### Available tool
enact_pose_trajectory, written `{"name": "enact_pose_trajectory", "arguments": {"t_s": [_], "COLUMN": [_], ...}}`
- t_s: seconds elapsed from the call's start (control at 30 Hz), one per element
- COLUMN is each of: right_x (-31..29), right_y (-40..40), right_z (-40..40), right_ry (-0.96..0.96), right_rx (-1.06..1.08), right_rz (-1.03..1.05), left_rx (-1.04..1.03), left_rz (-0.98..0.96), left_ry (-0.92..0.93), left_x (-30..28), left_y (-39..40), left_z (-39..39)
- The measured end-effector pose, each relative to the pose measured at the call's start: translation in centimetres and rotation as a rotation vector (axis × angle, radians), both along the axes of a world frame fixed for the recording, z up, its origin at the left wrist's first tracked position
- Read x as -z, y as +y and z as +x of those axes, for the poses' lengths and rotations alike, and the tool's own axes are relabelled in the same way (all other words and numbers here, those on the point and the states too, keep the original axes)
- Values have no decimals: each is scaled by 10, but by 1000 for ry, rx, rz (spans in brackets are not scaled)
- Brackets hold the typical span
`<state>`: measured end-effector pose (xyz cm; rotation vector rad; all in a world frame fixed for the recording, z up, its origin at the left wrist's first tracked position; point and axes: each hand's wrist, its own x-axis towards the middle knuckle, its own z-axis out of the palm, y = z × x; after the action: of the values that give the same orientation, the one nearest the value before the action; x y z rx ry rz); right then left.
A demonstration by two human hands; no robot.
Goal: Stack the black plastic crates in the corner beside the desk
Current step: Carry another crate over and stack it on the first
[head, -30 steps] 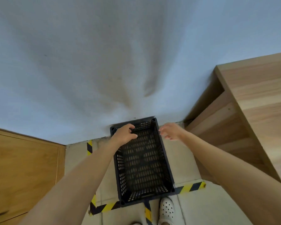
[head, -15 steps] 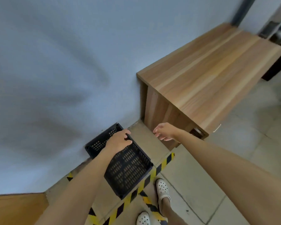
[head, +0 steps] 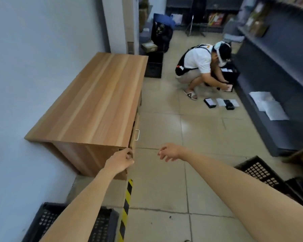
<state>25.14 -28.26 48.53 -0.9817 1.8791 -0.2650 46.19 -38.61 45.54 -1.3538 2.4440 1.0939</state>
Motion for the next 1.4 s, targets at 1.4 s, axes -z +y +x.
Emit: {"name": "enact_pose_trajectory", "arguments": {"t_s": [1.4], "right_x": [5], "right_y": [530], "right_z": [-646], "right_ry": [-75], "right_rx": [1442], "right_rz": [34], "left_rx": [1409], "left_rz": [-229], "left_ry": [-79], "left_x": [-14], "left_y": [364], "left_z": [-915]}}
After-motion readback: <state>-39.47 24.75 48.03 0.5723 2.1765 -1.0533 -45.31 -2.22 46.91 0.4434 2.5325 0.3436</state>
